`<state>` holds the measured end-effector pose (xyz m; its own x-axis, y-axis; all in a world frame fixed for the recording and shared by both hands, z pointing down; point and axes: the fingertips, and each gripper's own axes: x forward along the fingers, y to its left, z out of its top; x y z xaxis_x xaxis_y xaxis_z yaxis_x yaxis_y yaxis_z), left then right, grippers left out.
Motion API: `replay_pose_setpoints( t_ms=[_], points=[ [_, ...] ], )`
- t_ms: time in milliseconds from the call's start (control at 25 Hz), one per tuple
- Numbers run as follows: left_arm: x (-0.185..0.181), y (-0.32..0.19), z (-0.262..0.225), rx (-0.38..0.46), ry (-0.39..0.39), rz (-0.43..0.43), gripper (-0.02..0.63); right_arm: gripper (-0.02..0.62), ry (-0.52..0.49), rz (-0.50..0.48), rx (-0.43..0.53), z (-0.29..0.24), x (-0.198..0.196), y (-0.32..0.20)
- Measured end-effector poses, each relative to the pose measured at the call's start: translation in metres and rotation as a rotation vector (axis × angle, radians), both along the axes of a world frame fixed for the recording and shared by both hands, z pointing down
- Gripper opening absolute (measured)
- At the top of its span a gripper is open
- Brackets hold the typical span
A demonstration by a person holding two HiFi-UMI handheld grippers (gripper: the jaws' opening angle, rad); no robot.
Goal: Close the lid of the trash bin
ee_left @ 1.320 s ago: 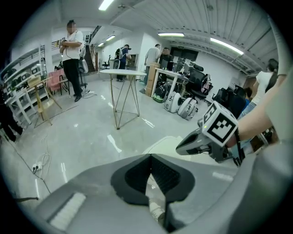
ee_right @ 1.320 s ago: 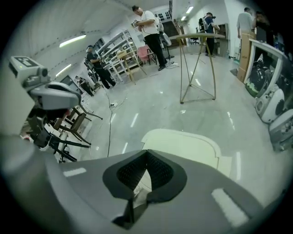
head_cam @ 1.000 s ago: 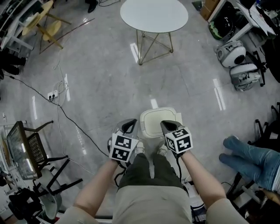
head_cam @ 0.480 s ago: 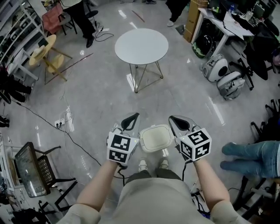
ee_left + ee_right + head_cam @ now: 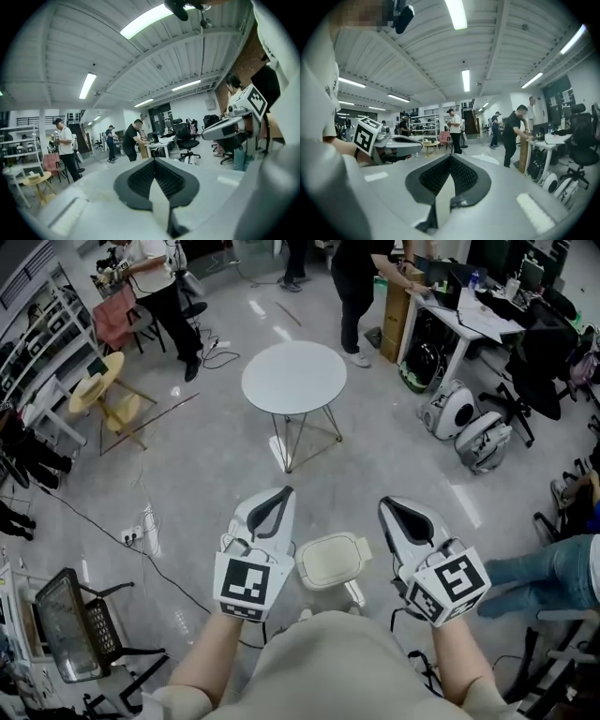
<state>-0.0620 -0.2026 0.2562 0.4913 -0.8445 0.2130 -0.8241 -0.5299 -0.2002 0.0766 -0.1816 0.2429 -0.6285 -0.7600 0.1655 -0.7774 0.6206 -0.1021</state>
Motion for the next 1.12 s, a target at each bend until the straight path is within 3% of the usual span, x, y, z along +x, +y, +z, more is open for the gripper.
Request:
replay_pose_setpoints(
  t_ms=[120,360,760,1120],
  points=[
    [0.004,0.015,-0.025,0.036,0.08,-0.026,0.003,0.003,-0.011,0.057,0.084,-0.033,0.017,0.01],
    [0.002,0.034,-0.053,0.078,0.092,-0.051,0.003,0.003,-0.013,0.024,0.192,-0.083,0.023,0.037],
    [-0.005,0.046,-0.067,0.111,0.066,-0.078,0.003,0.003,-0.017,-0.031,0.2,-0.089,0.016,0.047],
    [-0.008,0.06,-0.066,0.087,0.066,-0.102,0.003,0.003,-0.021,-0.048,0.193,-0.088,0.014,0.053]
  ],
)
